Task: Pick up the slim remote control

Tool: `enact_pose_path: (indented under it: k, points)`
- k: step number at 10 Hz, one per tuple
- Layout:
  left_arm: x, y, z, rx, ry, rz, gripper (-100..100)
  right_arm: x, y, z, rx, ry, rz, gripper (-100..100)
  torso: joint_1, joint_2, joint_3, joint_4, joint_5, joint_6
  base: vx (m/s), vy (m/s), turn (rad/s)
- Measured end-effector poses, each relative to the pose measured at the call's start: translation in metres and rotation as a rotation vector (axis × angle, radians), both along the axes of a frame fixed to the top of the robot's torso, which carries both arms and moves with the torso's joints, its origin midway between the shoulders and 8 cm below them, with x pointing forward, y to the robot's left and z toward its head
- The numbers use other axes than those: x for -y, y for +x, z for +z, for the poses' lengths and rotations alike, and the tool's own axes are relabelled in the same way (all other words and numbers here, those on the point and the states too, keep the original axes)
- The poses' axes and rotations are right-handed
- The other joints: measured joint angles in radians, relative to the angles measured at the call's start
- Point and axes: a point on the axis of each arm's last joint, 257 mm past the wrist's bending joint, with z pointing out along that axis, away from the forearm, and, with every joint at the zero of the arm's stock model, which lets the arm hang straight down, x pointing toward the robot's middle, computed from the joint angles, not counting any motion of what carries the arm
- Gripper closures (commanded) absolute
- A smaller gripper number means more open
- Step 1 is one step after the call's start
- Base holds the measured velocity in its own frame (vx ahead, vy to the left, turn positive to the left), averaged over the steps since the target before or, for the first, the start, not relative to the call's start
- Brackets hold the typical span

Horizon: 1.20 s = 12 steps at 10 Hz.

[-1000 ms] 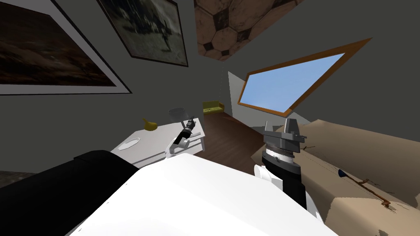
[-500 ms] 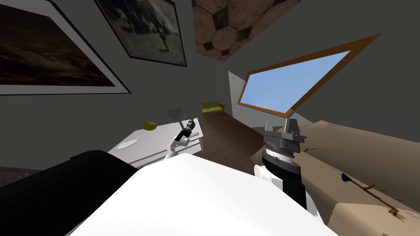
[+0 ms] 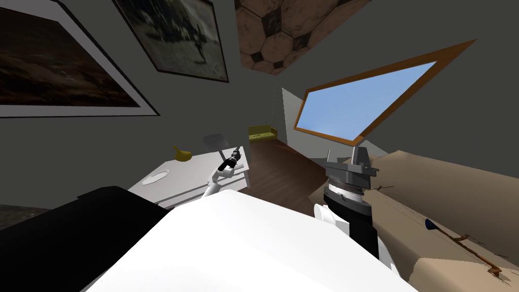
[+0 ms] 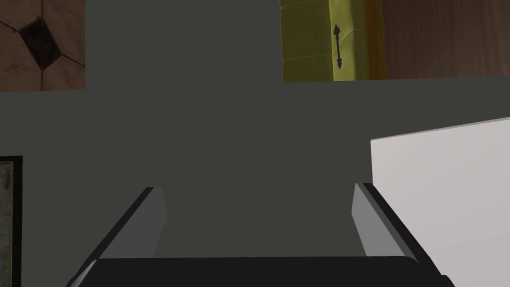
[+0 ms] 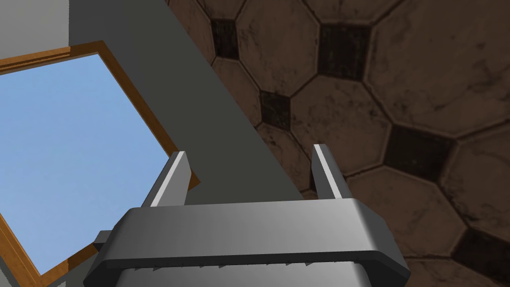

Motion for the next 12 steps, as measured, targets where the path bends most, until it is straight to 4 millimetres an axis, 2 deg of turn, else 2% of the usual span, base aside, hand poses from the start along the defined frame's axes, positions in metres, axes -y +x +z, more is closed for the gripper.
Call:
enact_pose_path:
  k: [4, 8, 10, 12]
  points:
    - [-0.014, 0.005, -0.027, -0.097, -0.044, 0.027, -100, 0.000, 0.000, 0.000, 0.000, 0.000, 0.000, 0, 0.002, 0.002, 0.001, 0.000, 0.000, 0.000, 0.030, -0.037, -0.001]
    - [-0.031, 0.011, -0.065, -0.223, -0.109, 0.069, -100, 0.000, 0.000, 0.000, 0.000, 0.000, 0.000, 0, 0.002, 0.001, 0.001, 0.000, 0.000, 0.000, 0.034, -0.040, -0.011]
    - [-0.043, 0.008, -0.089, -0.295, -0.144, 0.093, -100, 0.000, 0.000, 0.000, 0.000, 0.000, 0.000, 0, 0.003, 0.001, 0.001, 0.000, 0.001, 0.000, 0.029, -0.018, -0.004]
    - [-0.050, 0.005, -0.102, -0.345, -0.166, 0.110, -100, 0.000, 0.000, 0.000, 0.000, 0.000, 0.000, 0, 0.004, 0.002, 0.001, 0.000, 0.001, 0.000, 0.030, -0.012, -0.026]
